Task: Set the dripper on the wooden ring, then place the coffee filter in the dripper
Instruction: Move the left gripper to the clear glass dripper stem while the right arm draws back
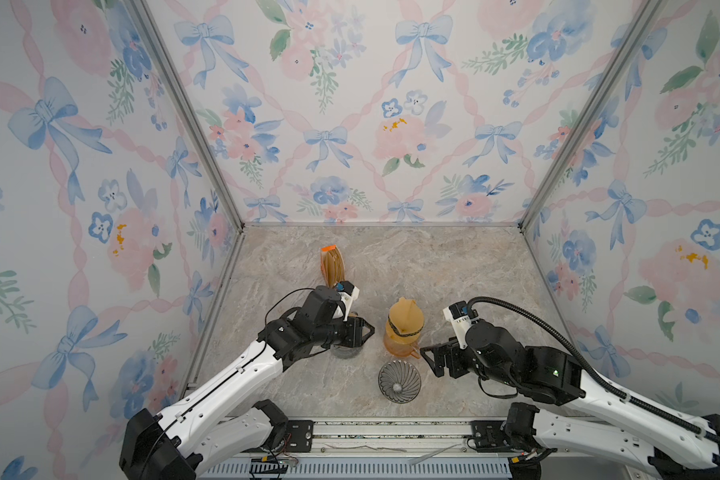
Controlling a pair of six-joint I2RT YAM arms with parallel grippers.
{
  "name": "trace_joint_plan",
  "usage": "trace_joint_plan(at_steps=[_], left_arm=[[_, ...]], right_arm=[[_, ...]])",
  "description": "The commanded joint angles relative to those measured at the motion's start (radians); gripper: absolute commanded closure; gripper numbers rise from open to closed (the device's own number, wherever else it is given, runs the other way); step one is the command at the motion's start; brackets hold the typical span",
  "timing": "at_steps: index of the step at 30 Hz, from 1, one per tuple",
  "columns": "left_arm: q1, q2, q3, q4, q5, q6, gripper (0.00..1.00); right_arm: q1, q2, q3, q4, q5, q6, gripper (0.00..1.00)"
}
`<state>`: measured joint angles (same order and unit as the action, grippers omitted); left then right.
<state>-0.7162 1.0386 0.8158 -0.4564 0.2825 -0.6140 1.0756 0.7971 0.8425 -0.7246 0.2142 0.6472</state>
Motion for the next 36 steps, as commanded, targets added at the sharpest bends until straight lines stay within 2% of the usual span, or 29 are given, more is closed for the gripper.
trace_joint_plan(at_steps=[1,8,13,26,36], left_arm=[[-0.068,0.044,0.015,-0.072,-0.067,0.064,0.53],[-0.179,0.110,0.028,-0.119,-0.092,0.089,0.51],[-0.223,0.159,0.025,-0.131,-0.109,0.085,0.48],[-0.229,0.291,0.045,-0.123,-0.030,0.038,0.46],[-0.236,0.304,0.040,-0.095,-0.006,0.021,0.53]], right_arm=[[0.010,-0.010,-0.016,-0.051,-0.014,0.000,0.04],[0.009,-0.007,-0.017,-0.065,-0.045,-0.016,0.04],[0.009,-0.025,-0.016,-0.073,-0.046,-0.015,0.04],[0.010,-0.036,-0.018,-0.059,-0.042,-0.015,0.04],[0.010,-0.039,-0.034,-0.047,-0.044,-0.016,0.04]])
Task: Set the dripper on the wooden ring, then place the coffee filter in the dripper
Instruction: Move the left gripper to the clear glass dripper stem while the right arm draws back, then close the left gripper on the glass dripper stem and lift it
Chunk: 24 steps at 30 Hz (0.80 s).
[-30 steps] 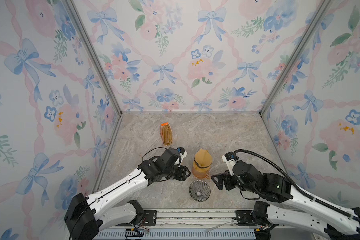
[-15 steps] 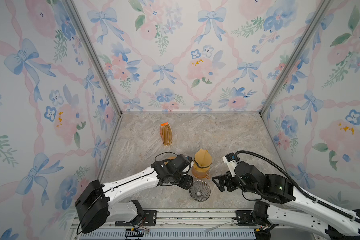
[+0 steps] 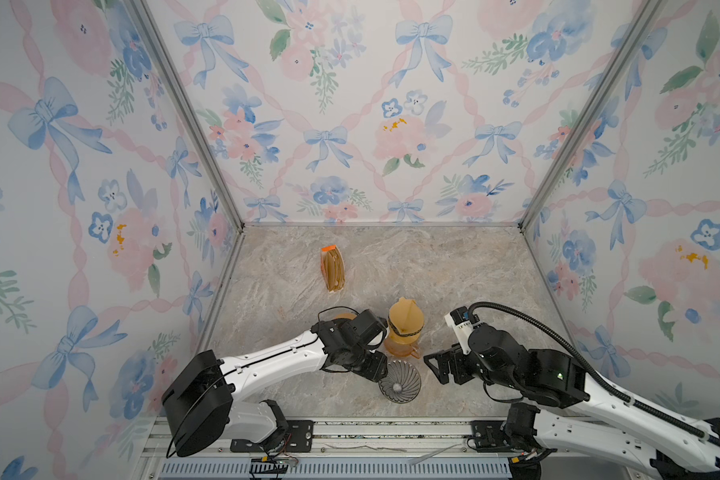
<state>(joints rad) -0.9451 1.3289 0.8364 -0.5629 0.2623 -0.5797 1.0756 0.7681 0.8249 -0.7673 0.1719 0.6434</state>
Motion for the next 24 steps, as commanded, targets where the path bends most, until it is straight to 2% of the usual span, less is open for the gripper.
trace_joint_plan(at_steps=[1,12,17,24], left_arm=[[-0.007,0.017,0.018,0.014,0.016,-0.019,0.53],[-0.010,0.019,-0.030,0.066,0.029,-0.096,0.60],[-0.011,0.014,-0.044,0.069,0.022,-0.111,0.65],[-0.015,0.016,-0.059,0.085,0.029,-0.122,0.67]], right_arm=[[0.009,-0.011,-0.018,-0.004,-0.002,-0.012,0.04],[0.010,-0.023,-0.030,-0.001,-0.002,-0.012,0.04],[0.010,-0.029,-0.035,0.000,-0.002,-0.013,0.04],[0.010,-0.030,-0.041,0.003,0.001,-0.008,0.04]])
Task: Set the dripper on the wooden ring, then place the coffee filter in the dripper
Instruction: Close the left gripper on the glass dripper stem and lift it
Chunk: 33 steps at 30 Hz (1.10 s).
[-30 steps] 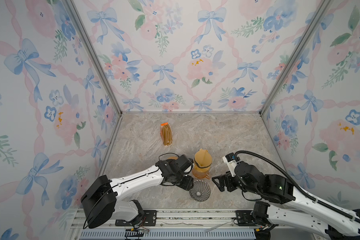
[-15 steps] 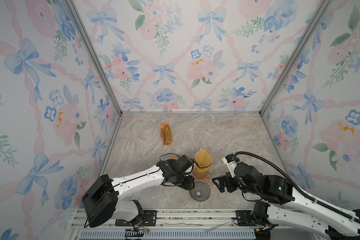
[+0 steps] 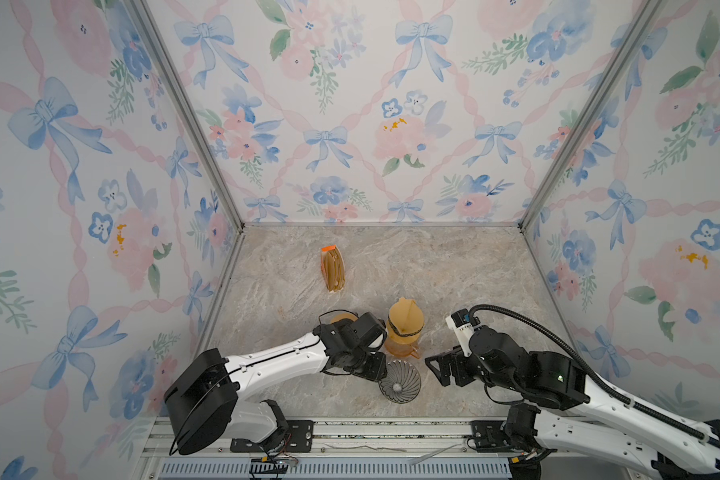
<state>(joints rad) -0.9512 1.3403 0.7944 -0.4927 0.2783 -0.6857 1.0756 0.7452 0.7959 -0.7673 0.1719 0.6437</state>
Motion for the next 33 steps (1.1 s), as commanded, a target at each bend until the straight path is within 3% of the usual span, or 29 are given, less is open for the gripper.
trace_joint_plan(at_steps=[1,17,33], left_arm=[[-0.009,0.003,-0.019,0.019,0.016,-0.020,0.68],[-0.012,0.000,-0.040,0.045,0.026,-0.035,0.74],[-0.015,-0.075,-0.052,0.043,0.022,-0.035,0.87]], right_arm=[[0.010,-0.007,-0.013,0.004,0.001,-0.009,0.04],[0.010,-0.006,-0.021,0.010,0.003,-0.003,0.04],[0.010,-0.003,-0.020,0.019,0.006,-0.003,0.04]])
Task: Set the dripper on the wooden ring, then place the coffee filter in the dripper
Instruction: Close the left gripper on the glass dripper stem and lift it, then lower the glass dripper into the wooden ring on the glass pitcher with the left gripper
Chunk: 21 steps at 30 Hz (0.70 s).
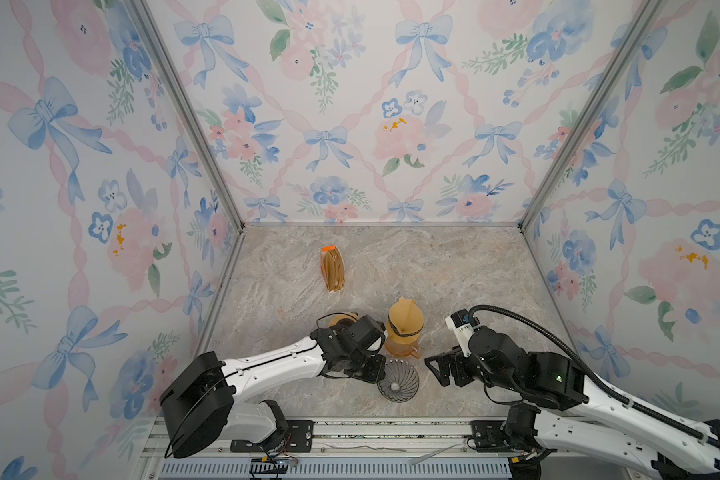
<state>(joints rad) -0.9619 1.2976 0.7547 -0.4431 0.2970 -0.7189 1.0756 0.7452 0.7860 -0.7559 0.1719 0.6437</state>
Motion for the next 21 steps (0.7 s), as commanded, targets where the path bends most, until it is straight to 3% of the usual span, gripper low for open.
trace_joint_plan(at_steps=[1,14,21], left_arm=[[-0.004,-0.041,-0.012,-0.006,0.004,-0.002,0.88],[0.017,-0.175,-0.034,-0.077,0.002,-0.007,0.92],[0.108,-0.260,0.045,-0.160,0.032,0.012,0.92]], right_arm=[[0.009,-0.004,-0.010,0.007,0.007,-0.003,0.04],[0.010,-0.023,0.008,0.021,0.009,-0.003,0.04],[0.009,-0.026,0.045,0.079,-0.028,-0.012,0.04]])
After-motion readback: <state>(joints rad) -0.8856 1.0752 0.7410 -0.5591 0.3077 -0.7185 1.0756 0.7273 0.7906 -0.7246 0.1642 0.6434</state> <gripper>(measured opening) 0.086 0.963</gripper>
